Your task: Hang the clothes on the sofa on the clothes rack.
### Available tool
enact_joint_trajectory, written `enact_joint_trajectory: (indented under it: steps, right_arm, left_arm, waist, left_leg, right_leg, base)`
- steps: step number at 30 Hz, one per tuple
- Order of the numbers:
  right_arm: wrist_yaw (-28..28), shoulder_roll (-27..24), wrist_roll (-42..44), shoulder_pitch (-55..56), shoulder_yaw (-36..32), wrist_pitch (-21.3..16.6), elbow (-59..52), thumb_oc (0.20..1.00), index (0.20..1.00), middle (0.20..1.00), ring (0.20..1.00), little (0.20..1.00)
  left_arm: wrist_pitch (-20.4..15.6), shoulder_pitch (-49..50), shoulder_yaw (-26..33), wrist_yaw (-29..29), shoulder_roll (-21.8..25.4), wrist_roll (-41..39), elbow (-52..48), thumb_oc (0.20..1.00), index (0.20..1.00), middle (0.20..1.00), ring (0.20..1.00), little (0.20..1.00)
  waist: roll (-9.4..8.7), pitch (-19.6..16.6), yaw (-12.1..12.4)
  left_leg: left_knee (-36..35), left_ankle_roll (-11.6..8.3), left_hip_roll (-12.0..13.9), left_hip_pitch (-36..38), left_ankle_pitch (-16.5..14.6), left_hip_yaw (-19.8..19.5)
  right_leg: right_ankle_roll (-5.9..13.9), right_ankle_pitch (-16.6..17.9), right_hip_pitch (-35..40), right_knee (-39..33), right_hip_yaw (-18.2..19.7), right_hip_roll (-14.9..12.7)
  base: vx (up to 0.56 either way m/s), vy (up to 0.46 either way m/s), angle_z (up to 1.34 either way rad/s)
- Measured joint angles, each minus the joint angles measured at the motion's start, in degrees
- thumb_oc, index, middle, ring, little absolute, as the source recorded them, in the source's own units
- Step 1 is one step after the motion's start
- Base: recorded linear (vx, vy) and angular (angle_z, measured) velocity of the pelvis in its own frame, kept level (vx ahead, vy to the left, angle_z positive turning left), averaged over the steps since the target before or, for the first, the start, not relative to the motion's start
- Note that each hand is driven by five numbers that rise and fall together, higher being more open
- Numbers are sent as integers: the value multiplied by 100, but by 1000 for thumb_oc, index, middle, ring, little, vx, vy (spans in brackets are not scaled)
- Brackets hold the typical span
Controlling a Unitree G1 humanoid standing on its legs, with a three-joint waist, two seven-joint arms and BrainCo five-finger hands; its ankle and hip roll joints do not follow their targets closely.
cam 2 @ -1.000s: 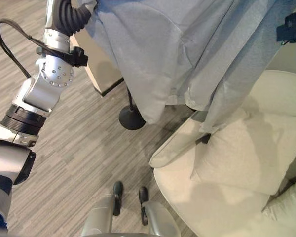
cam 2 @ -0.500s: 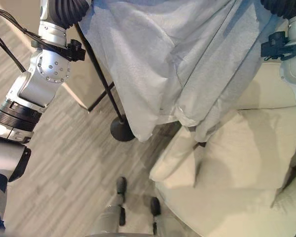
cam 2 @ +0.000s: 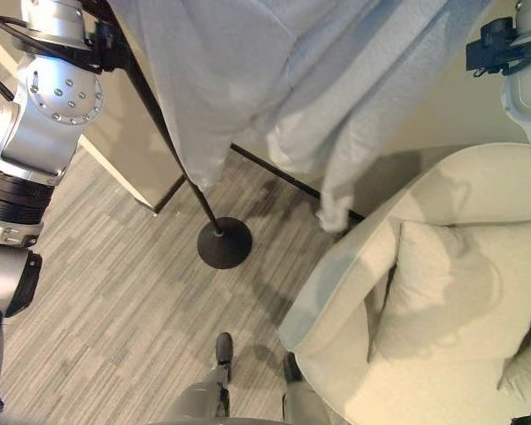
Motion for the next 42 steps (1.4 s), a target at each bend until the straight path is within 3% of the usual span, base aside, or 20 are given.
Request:
enact_joint_trajectory:
  steps: [3,7,22,26,31,42]
  right_arm:
    - [9,210,6,678,-412,36,27,200,200,200,200,200]
    - [54,252,15,1005,-730,16,16,200,200,200,200,200]
    - [104,616,17,1352,-1352,-14,-218,200,200,200,200,200]
    - [27,717,13,1593,-1771,-102,-399,200,200,200,200,200]
    - [-132,971,15,1716,-2200,-251,-732,200,200,200,200,200]
    - [-164,975,14,2142,-2804,-650,-1577,200,200,200,200,200]
  left_arm:
    - [-82,94,-87,-98,-109,2,-193,200,200,200,200,200]
    - [-63,142,-93,-273,-296,-5,-185,200,200,200,200,200]
    - [-50,142,-77,-355,-393,-5,-226,200,200,200,200,200]
    - [-53,143,60,-295,-416,-7,-384,200,200,200,200,200]
    - [-106,173,646,-111,-362,-6,-867,200,200,200,200,200]
    - [-230,627,1301,193,-89,-2,-1630,200,200,200,200,200]
  waist:
    - [-14,13,109]
    - [-15,14,56]
    - [11,3,0]
    - [173,-30,0]
    - [316,-67,3]
    - [351,-93,88]
  left_leg:
    - [-4,-429,209,37,36,46]
    - [-7,-725,386,300,-109,81]
    - [-6,-719,284,533,-94,7]
    - [-6,-717,248,547,-92,10]
    - [-7,-709,232,624,-126,17]
    - [-8,-696,229,611,-145,-4]
  right_leg:
    - [-346,137,119,-167,-27,171]
    - [-494,242,421,-323,-30,323]
    - [-503,226,704,-323,-148,215]
    - [-502,222,720,-322,-151,181]
    - [-504,193,803,-323,-155,161]
    - [-519,182,803,-323,-185,157]
  base:
    - [46,-96,6]
    - [79,-106,-7]
    - [22,-24,3]
    - [-6,-2,0]
    - [34,1,0]
    - [18,-3,0]
